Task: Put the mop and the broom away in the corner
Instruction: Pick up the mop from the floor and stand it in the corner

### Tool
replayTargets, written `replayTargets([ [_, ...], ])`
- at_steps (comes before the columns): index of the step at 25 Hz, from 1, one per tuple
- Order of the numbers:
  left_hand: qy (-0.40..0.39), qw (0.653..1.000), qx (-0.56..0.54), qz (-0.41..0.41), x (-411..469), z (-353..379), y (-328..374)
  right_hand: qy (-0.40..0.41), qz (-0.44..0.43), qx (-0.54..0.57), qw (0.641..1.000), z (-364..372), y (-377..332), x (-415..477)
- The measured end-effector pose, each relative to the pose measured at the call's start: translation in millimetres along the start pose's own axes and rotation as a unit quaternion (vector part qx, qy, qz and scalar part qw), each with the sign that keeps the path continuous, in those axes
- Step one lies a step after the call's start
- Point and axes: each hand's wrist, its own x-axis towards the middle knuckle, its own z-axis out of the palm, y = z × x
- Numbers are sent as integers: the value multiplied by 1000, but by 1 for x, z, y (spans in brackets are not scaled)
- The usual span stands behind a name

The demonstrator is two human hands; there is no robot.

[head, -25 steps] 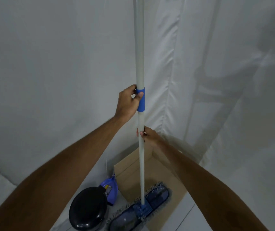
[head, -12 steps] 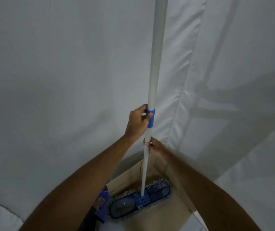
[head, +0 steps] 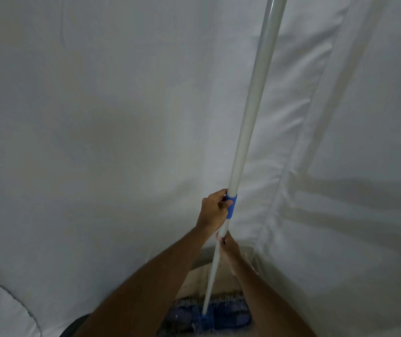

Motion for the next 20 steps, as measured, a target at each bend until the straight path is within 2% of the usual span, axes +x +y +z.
replayTargets([
  [9,47,997,0,-54,97,57,5,22,-12,53,998,-27,12,101],
  [13,22,993,44,-111,121,70,-5,31,-6,71,997,-35,19,126],
  [16,60,985,59,-150,99,68,-33,38,-12,58,998,-44,28,137],
  [20,87,971,134,-177,12,30,-90,9,-36,43,998,-42,23,133],
])
